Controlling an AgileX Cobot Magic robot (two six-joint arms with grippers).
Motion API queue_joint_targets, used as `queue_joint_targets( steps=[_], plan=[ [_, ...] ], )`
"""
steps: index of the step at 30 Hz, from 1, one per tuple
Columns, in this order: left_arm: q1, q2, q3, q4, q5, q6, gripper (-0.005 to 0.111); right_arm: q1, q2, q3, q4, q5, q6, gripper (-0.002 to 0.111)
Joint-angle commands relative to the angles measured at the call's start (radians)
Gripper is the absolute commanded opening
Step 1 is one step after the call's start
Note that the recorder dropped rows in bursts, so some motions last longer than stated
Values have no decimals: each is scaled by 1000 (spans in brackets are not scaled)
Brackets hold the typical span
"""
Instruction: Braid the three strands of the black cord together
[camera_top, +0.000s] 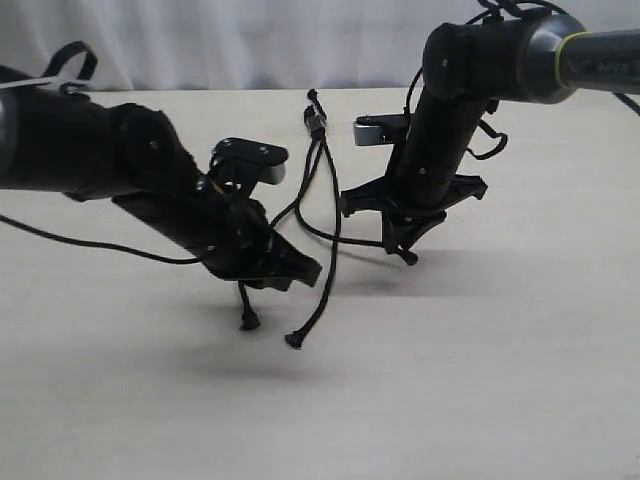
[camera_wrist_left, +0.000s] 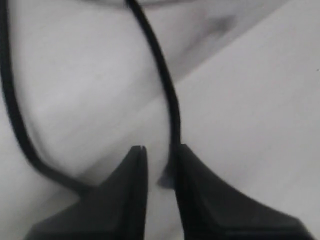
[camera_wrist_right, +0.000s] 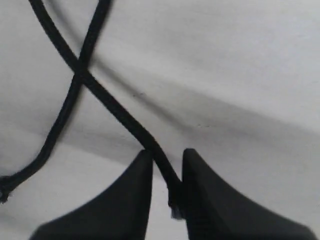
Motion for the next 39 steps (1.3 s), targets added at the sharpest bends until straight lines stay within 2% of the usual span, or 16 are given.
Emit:
queue_joint_targets(
  steps=[1, 2, 5, 7, 11, 12, 13, 14, 15, 18, 24, 28, 30, 34, 37, 39],
  plan=[
    [-39, 66, -114, -23, 58, 17, 38, -15, -6, -15, 14, 28, -19, 44],
    [-59, 89, -135, -9, 55, 21, 45, -37, -6, -45, 36, 69, -27, 51],
    [-73, 132, -154, 0, 40, 21, 50, -95, -18, -95, 65, 100, -31, 52],
    [-73, 194, -181, 17, 40, 21, 50, -156, -45, -126, 71, 117, -31, 52],
    [-73, 284, -233, 40, 65, 21, 48, -213, -70, -131, 71, 126, -37, 52],
    [-73, 298, -241, 48, 72, 21, 43, -216, -70, -131, 71, 126, -47, 52],
    [-73, 310, -243, 66, 94, 21, 26, -222, -70, -131, 71, 108, -65, 52],
    [-73, 310, -247, 67, 120, 21, 15, -224, -70, -131, 71, 96, -76, 52],
    [-64, 297, -277, 71, 198, 22, 0, -224, -70, -131, 77, 80, -84, 50],
    [-35, 225, -347, 125, 309, 19, 0, -224, -70, -131, 118, 55, -103, 38],
    [98, 167, -361, 377, 353, -97, 0, -222, -75, -131, 146, 48, -106, 45],
    [148, 167, -338, 363, 358, -113, 0, -203, -75, -131, 157, 50, -115, 45],
    [146, 167, -338, 333, 386, -110, 0, -183, -75, -131, 153, 47, -123, 45],
    [88, 169, -338, 246, 419, -104, 1, -171, -75, -131, 147, 15, -105, 45],
    [15, 191, -338, 269, 429, -92, 14, -177, -75, -131, 121, -11, -68, 45],
    [-27, 211, -338, 281, 407, -92, 30, -177, -75, -131, 96, -13, -48, 45]
  ],
)
